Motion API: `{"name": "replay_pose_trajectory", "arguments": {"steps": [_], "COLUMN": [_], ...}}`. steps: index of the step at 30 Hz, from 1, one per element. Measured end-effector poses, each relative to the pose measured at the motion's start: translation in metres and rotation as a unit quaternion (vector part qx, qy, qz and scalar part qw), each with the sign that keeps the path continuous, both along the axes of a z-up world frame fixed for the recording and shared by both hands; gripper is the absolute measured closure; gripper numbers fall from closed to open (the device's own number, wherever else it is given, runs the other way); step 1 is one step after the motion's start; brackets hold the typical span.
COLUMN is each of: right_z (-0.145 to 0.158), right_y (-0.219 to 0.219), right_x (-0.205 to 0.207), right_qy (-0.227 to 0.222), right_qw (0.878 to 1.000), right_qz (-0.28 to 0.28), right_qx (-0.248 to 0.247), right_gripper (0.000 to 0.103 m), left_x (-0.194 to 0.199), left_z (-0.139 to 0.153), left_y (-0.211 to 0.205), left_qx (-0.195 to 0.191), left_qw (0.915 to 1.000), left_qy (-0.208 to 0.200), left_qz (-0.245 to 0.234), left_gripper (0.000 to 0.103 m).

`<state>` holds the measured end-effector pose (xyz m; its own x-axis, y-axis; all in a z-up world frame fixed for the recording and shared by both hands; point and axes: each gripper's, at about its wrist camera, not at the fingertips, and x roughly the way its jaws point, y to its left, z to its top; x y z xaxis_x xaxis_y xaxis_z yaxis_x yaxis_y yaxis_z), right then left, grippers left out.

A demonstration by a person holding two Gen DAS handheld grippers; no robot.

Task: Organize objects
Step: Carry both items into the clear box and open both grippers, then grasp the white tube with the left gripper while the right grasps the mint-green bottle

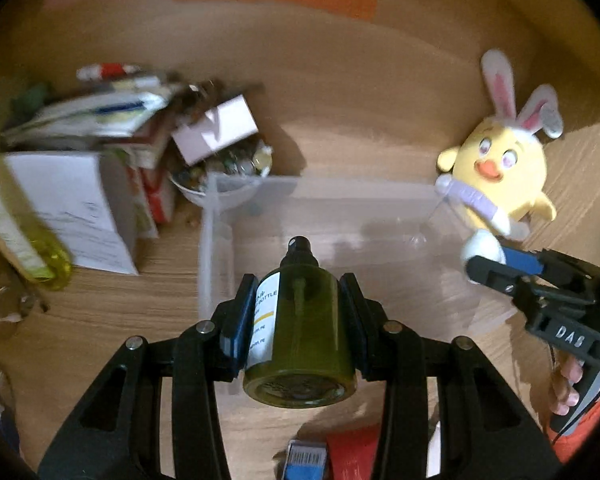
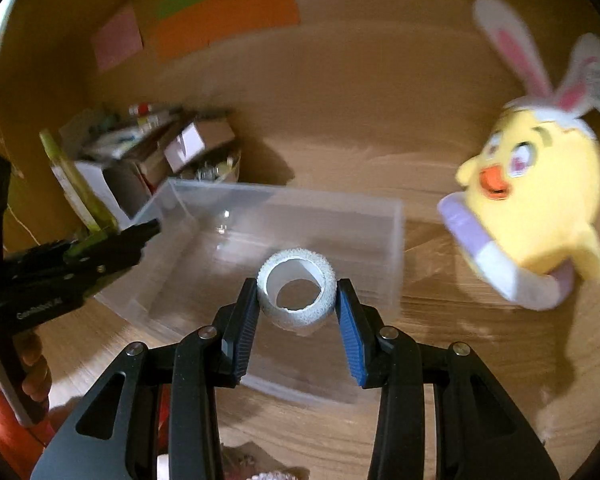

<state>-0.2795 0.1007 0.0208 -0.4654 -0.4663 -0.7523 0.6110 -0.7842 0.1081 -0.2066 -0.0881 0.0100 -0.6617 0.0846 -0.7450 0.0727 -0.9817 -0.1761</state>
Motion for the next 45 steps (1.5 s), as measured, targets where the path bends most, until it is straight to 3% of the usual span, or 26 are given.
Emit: {"name": "replay_pose_trajectory", "arguments": {"steps": [5, 16, 20, 25, 30, 37, 45], "right_z": [-0.020, -0.040, -0.030, -0.001, 0.030, 0.041, -0.001], "right_y": [-0.027, -0.055, -0.051, -0.030, 0.005, 0.046, 0.089], "right_x": [-0.011, -0.017, -0.009, 0.013, 0.050, 0.099, 0.130], "right_qy": [-0.014, -0.020, -0.008, 0.031, 0.072, 0.102, 0.056], "right_qw": [0.999, 0.994, 0.995, 0.997, 0.997, 0.994, 0.996], "right_qz": [0.020, 0.027, 0.023, 0.012, -0.009, -0.035, -0.069], "right_qx": [0.045, 0.102, 0.098, 0.072, 0.037, 0.012, -0.005], "right_gripper": [0.068, 0.067, 0.061, 0.041, 0.022, 0.019, 0.019], "left_x": [-0.020, -0.029, -0.019, 0.007, 0.050, 0.106, 0.155], "left_z": [-0.014, -0.023, -0.015, 0.008, 0.034, 0.037, -0.004], "left_y": [0.013, 0.021, 0.019, 0.023, 0.025, 0.028, 0.023], "left_qx": [-0.034, -0.054, -0.049, -0.071, -0.081, -0.088, -0.071], "left_qw": [0.9991, 0.9977, 0.9984, 0.9974, 0.9949, 0.9931, 0.9959], "left_qy": [-0.022, -0.036, -0.025, 0.012, 0.060, 0.077, 0.043], "left_qz": [-0.009, -0.020, -0.014, -0.002, 0.008, 0.012, 0.036], "left_gripper": [0.062, 0.061, 0.051, 0.035, 0.007, 0.006, 0.006]}}
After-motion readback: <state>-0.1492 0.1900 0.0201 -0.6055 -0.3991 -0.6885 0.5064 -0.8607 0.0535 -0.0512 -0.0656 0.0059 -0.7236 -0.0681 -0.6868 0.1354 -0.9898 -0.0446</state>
